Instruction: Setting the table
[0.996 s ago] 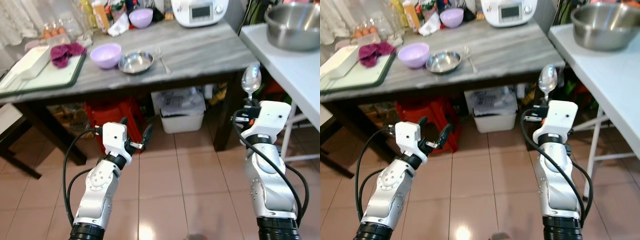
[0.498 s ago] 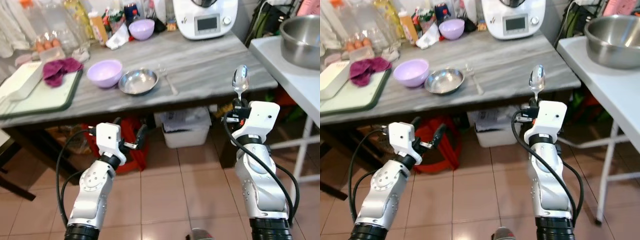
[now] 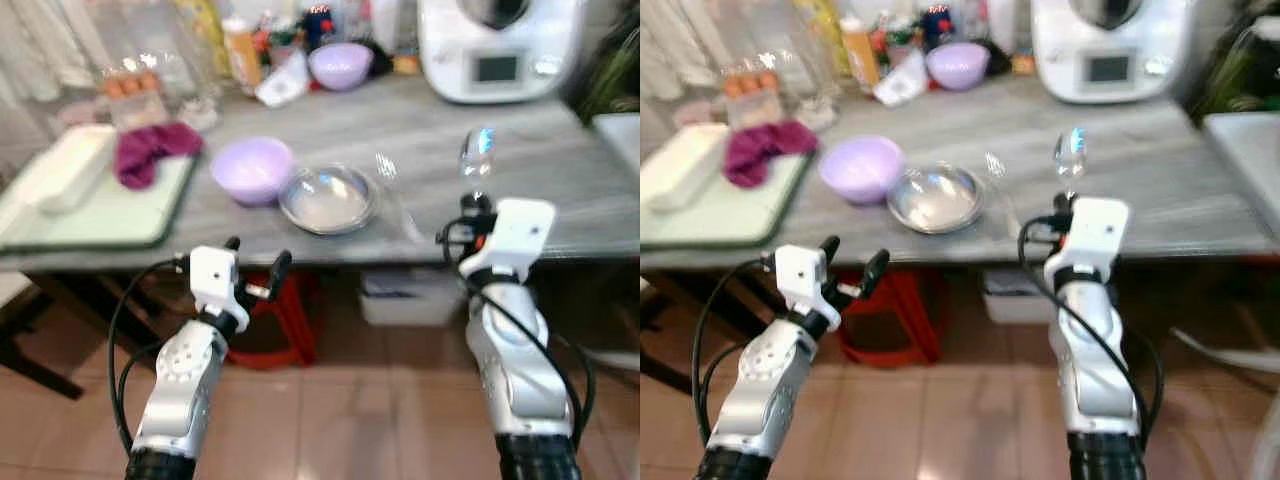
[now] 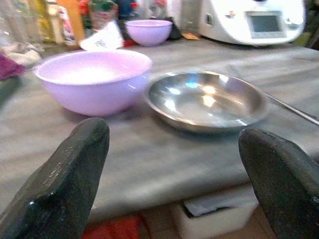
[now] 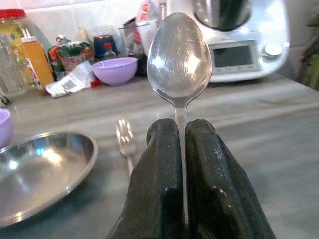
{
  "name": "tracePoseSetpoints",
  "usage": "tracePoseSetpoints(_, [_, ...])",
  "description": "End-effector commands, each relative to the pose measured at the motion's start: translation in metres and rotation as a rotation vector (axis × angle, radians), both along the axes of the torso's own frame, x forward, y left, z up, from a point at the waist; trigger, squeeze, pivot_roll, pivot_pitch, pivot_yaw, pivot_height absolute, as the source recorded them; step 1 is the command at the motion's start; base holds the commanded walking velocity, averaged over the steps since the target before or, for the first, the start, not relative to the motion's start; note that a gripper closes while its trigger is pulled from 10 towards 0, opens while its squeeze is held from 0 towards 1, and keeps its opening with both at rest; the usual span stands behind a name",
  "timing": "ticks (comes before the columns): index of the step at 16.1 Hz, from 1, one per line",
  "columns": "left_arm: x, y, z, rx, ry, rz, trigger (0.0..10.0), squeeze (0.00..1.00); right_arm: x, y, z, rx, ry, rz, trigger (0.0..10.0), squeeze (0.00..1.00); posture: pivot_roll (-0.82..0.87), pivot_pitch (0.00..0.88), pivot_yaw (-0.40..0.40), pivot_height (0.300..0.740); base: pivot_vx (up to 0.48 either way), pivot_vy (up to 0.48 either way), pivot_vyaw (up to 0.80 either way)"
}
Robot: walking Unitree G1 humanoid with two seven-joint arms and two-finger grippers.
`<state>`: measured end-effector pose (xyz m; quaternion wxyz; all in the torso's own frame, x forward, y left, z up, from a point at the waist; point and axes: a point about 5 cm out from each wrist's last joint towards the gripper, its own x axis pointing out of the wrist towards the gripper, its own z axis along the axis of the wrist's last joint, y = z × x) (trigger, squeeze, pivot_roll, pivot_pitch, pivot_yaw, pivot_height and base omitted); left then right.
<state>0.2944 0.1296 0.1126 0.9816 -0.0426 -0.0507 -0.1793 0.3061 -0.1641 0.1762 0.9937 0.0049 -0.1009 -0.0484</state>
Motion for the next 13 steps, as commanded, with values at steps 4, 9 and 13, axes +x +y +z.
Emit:
tracePoseSetpoints(4, [-0.001, -0.003, 0.000, 0.003, 0.000, -0.003, 10.0, 0.00, -0.001, -0.005, 0.004, 0.001, -0.018, -0.016, 10.0, 0.00, -0.20, 0.105, 0.109, 0.740, 0.339, 0.000, 0.34])
tracePoseSetpoints(9, [-0.009, 0.000, -0.003, 0.018, 0.022, -0.028, 10.0, 0.00, -0.003, -0.007, 0.004, -0.008, -0.019, -0.020, 10.0, 0.00, -0.21, 0.110, 0.104, 0.740, 0.000, 0.000, 0.00])
tracePoseSetpoints(13, [-0.013, 0.004, -0.003, 0.041, 0.017, -0.037, 10.0, 0.00, -0.003, -0.006, 0.006, -0.011, -0.022, -0.020, 10.0, 0.00, -0.21, 0.112, 0.103, 0.740, 0.000, -0.066, 0.00])
